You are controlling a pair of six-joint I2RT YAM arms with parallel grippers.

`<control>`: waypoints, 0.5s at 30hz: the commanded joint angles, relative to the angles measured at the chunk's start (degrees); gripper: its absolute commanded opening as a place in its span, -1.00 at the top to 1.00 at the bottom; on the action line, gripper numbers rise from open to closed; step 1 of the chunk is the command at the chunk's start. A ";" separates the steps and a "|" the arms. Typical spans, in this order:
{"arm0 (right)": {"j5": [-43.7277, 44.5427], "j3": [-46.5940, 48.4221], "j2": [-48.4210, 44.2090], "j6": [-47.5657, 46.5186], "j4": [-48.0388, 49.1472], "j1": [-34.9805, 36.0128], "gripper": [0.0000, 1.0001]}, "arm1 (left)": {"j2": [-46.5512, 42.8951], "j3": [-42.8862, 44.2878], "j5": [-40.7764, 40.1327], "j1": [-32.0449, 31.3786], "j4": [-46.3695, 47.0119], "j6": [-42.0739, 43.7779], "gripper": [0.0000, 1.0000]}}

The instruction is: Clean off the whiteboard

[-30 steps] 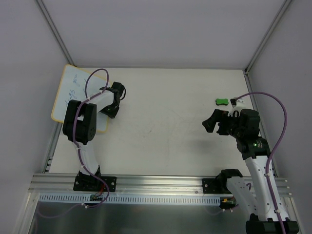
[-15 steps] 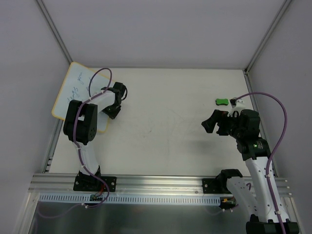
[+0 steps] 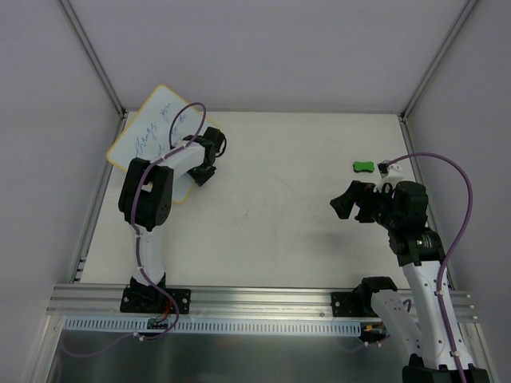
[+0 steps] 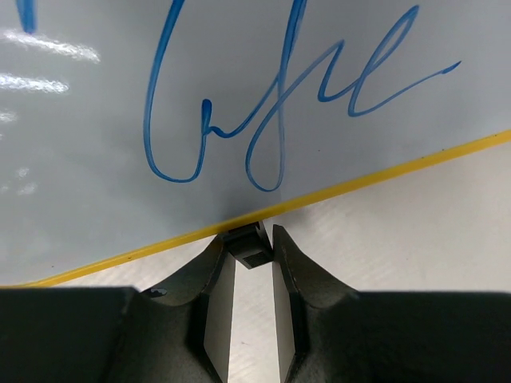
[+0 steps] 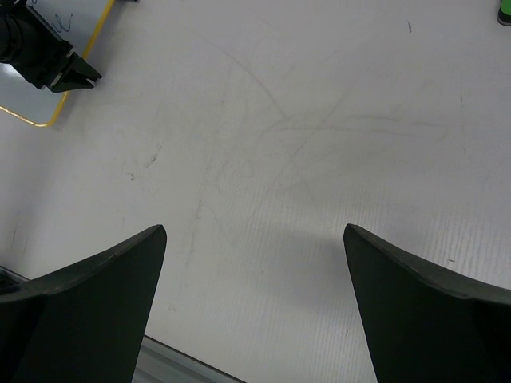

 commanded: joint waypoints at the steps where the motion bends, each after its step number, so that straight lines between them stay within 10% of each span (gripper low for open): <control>1: -0.84 0.05 -0.78 -0.92 1.15 0.30 -0.98 | 1.11 2.43 2.88 -2.27 -0.88 5.42 1.00; 5: -0.84 -0.04 -0.69 -0.91 1.23 0.30 -0.98 | 1.81 2.35 3.67 -2.88 -0.88 5.42 0.94; 15: -1.10 0.13 -0.17 -1.09 1.23 0.30 -0.98 | -3.18 3.31 4.99 -3.23 -0.80 9.11 -0.37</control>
